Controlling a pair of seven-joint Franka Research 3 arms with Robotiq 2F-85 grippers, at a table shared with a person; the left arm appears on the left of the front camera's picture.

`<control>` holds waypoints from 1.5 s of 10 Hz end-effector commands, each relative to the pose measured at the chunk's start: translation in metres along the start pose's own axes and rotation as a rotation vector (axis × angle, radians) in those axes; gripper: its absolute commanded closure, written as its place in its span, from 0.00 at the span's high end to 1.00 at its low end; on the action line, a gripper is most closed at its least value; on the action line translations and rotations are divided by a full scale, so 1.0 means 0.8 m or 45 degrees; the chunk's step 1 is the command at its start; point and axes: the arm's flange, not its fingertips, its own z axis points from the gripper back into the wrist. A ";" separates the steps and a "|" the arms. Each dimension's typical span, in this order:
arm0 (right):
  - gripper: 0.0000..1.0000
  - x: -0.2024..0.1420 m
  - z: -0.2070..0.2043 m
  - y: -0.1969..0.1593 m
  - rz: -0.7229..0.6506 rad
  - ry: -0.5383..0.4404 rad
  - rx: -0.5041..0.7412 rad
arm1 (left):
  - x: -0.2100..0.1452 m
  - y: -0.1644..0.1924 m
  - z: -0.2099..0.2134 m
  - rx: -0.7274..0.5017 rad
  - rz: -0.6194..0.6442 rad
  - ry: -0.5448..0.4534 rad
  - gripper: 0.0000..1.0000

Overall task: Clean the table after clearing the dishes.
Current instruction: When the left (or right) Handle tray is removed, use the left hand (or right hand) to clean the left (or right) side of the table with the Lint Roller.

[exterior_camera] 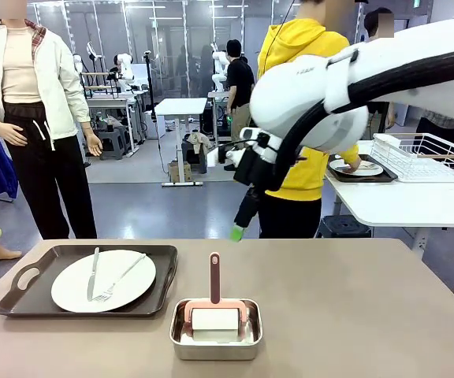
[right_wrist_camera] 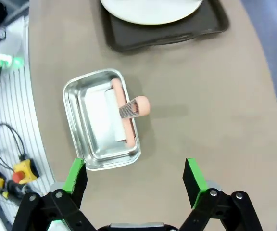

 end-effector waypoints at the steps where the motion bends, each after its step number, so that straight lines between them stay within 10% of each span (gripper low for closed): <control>1: 1.00 0.031 -0.013 0.008 0.078 0.114 0.034 | -0.002 -0.001 0.004 -0.010 -0.014 0.007 1.00; 6: 1.00 0.071 -0.058 0.022 0.360 0.197 0.109 | -0.002 -0.001 0.004 -0.010 -0.014 0.007 1.00; 15: 1.00 0.062 -0.089 -0.036 0.370 0.279 0.175 | -0.002 -0.001 0.004 -0.010 -0.014 0.007 1.00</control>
